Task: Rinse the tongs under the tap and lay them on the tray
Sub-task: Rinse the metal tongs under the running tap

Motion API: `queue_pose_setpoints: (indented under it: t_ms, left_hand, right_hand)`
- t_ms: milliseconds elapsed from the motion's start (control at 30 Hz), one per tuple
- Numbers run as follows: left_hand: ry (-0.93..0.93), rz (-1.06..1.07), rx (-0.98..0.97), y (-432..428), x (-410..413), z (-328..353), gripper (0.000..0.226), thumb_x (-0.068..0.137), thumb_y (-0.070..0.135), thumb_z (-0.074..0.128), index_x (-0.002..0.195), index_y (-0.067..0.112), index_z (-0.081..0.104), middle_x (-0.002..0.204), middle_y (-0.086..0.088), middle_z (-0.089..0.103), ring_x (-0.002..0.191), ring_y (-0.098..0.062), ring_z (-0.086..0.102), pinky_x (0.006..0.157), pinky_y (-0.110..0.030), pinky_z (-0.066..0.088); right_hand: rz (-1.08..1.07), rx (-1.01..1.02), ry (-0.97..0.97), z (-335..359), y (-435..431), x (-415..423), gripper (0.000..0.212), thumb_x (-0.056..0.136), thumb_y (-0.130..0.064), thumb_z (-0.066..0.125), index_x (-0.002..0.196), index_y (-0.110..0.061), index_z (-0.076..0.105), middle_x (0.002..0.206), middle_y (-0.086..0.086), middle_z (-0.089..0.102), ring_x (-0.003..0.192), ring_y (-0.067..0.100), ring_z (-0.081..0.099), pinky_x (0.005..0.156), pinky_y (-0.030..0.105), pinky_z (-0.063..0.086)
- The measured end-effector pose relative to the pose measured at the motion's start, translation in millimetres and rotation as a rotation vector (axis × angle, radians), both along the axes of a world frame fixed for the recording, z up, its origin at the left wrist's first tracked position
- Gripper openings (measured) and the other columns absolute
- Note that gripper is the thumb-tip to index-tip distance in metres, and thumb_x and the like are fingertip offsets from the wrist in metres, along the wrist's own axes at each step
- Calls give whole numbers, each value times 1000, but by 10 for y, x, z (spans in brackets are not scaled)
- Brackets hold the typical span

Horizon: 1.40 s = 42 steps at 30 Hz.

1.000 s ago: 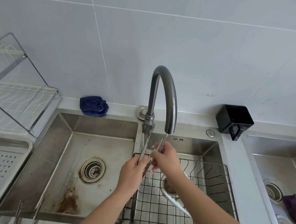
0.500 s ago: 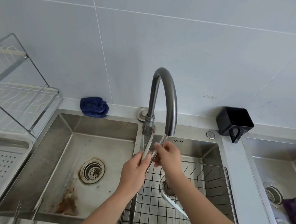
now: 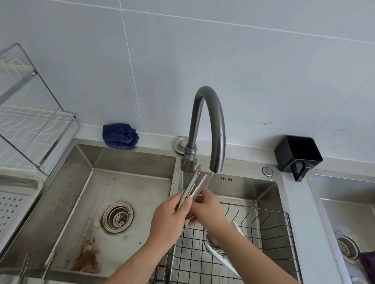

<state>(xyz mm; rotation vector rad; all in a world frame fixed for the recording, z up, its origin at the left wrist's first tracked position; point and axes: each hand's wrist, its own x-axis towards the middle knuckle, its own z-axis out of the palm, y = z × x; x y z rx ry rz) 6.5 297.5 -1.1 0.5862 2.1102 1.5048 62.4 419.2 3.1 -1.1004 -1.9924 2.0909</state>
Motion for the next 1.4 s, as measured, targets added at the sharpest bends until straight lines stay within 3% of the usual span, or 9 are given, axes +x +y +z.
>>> queue_pose_setpoints:
  t_ms: [67, 233, 300, 433, 600, 967, 1100, 1233, 1400]
  left_hand:
    - [-8, -6, 11, -7, -12, 12, 20, 102, 37, 55, 108, 51, 69, 85, 20, 73, 81, 0, 66, 72, -23, 52]
    - [-28, -32, 9, -32, 28, -70, 18, 101, 44, 54, 105, 43, 71, 62, 13, 53, 60, -6, 47, 59, -28, 40]
    - [-81, -22, 9, -24, 28, -64, 19, 102, 42, 54, 109, 42, 72, 62, 11, 54, 59, -9, 49, 56, -27, 41]
    - [-261, 53, 53, -30, 13, -19, 21, 102, 42, 55, 106, 39, 75, 70, 3, 72, 56, -11, 64, 41, -22, 44]
    - [-401, 78, 125, -2, 22, -9, 24, 101, 43, 56, 104, 27, 73, 73, -10, 74, 55, -24, 64, 40, -27, 42]
    - [-364, 81, 160, 24, 58, 3, 23, 95, 49, 60, 100, 36, 78, 69, 6, 69, 59, -16, 63, 45, -31, 46]
    - [-406, 135, 184, 94, 38, 35, 25, 103, 35, 54, 97, 32, 78, 60, -2, 60, 48, -23, 59, 38, -29, 43]
    - [-495, 132, 157, 91, 57, -1, 26, 105, 33, 52, 102, 28, 77, 58, -7, 54, 42, -25, 57, 36, -27, 41]
    - [-544, 68, 82, 77, 85, -67, 29, 105, 34, 50, 92, 28, 76, 54, -9, 55, 37, -26, 53, 34, -26, 40]
  right_hand:
    - [23, 14, -8, 2, 3, -5, 15, 86, -10, 67, 100, -7, 64, 77, 10, 70, 58, 18, 68, 49, 31, 56]
    - [-339, 96, 33, 68, 332, -122, 15, 102, -15, 56, 101, -5, 66, 70, 11, 67, 46, 16, 61, 41, 29, 50]
    - [-249, 97, 54, 38, 270, -75, 7, 100, -12, 59, 104, -9, 63, 75, 10, 68, 48, 17, 62, 42, 29, 49]
    - [-31, -141, 64, -15, 73, 55, 26, 80, -7, 75, 103, -6, 64, 78, 8, 72, 56, 19, 65, 46, 28, 49]
    - [-200, -281, 163, 99, 284, 17, 9, 98, -13, 64, 99, -4, 68, 85, 9, 75, 57, 15, 59, 48, 26, 46]
    - [16, -31, 69, -49, -1, 182, 36, 63, -16, 79, 95, -10, 66, 66, -2, 69, 56, 15, 64, 46, 29, 48]
    - [-61, -132, 173, 36, 111, 155, 32, 80, -37, 82, 85, -9, 66, 75, 5, 68, 60, 15, 60, 50, 28, 48]
    - [-248, -358, 363, 181, 276, 81, 25, 104, -28, 56, 91, -11, 69, 76, 6, 67, 60, 14, 58, 50, 27, 44]
    - [-219, -469, 392, 211, 206, 77, 25, 104, -26, 55, 89, -14, 71, 76, 5, 64, 64, 15, 56, 55, 29, 42]
